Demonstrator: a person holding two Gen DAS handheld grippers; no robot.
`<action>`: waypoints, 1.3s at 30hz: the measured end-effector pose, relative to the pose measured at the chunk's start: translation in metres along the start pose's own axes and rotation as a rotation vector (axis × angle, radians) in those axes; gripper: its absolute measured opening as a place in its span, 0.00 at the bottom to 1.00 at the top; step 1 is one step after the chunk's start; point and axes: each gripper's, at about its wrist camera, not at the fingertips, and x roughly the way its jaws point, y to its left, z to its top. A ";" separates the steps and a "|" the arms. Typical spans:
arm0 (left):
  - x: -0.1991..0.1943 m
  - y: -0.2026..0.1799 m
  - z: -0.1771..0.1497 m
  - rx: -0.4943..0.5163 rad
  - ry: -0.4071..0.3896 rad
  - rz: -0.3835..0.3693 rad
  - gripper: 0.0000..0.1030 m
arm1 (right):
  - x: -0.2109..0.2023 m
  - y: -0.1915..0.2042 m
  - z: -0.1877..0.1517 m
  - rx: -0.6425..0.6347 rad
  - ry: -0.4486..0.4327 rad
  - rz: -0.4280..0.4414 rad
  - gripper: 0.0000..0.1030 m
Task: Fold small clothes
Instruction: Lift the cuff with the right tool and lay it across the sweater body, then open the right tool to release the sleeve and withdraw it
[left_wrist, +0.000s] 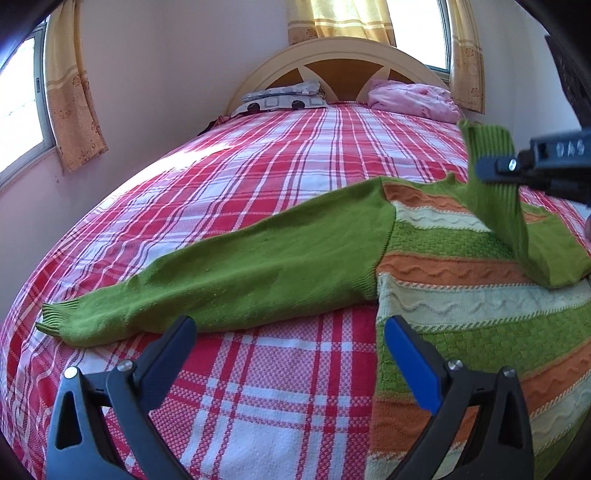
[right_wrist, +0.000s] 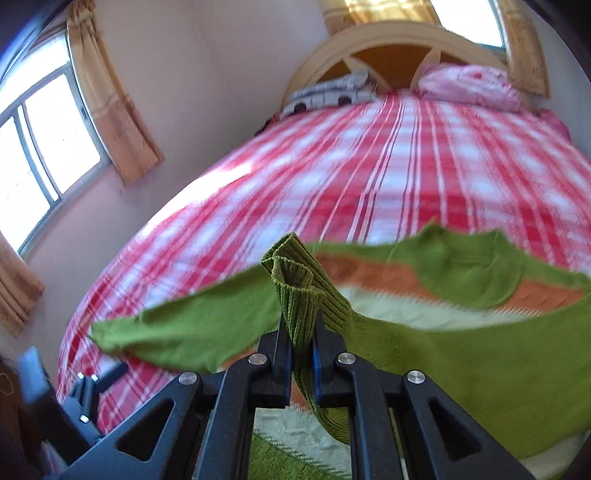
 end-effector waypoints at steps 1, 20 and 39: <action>0.000 0.000 0.000 0.004 0.001 0.004 1.00 | 0.011 -0.001 -0.008 -0.004 0.017 -0.012 0.08; 0.008 -0.063 0.046 0.094 0.001 -0.223 0.96 | -0.076 -0.055 -0.076 -0.195 0.036 -0.343 0.70; 0.048 -0.097 0.041 0.142 0.098 -0.187 0.03 | -0.078 -0.106 -0.091 -0.138 0.044 -0.482 0.70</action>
